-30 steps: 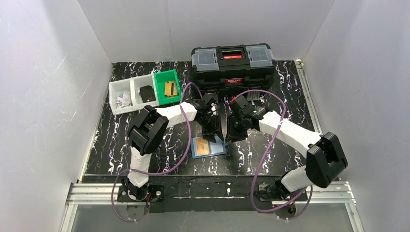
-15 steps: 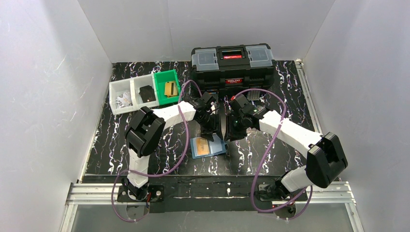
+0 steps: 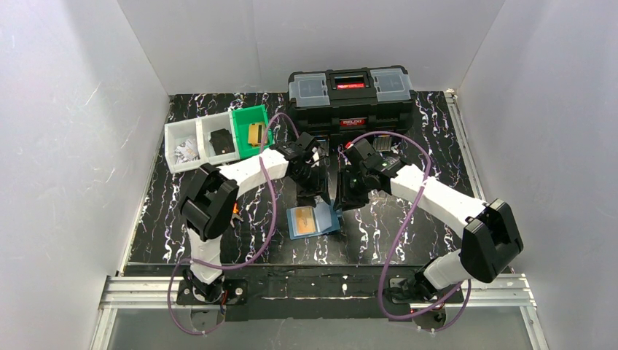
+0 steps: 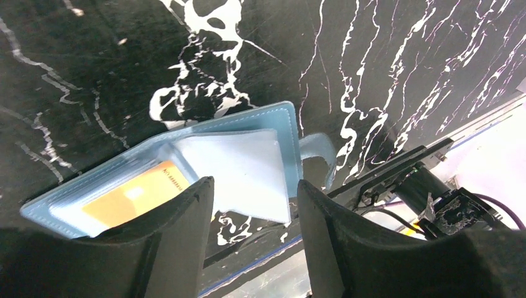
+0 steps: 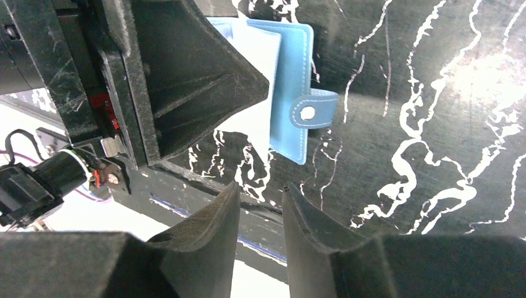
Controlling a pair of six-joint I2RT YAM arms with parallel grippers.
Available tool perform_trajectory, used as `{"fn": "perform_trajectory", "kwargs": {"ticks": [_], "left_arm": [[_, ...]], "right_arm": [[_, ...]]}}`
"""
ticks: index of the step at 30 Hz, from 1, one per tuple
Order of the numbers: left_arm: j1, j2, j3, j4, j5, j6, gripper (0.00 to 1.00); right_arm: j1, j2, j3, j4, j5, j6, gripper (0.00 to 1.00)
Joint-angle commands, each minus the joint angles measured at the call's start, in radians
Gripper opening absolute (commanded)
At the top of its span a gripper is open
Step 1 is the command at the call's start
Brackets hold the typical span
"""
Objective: Take the credit cards out of the card holder
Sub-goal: Remove the credit card from the card holder.
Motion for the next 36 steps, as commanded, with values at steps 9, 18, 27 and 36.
{"fn": "perform_trajectory", "kwargs": {"ticks": [9,18,27,36], "left_arm": [[0.122,-0.265,-0.149,-0.111,-0.107,0.048,0.45],[0.128,-0.277,-0.246,-0.092,-0.108,0.041,0.25],[0.113,-0.189,-0.310,-0.010,-0.091,0.021,0.00],[0.046,-0.061,-0.261,-0.022,-0.133,-0.011,0.00]], "right_arm": [[0.043,0.115,0.123,0.101,-0.163,0.011,0.39],[0.050,0.274,0.143,0.187,-0.237,0.034,0.38],[0.010,0.403,-0.021,0.383,-0.310,0.075,0.37],[-0.022,0.438,-0.101,0.528,-0.413,0.122,0.37]]}}
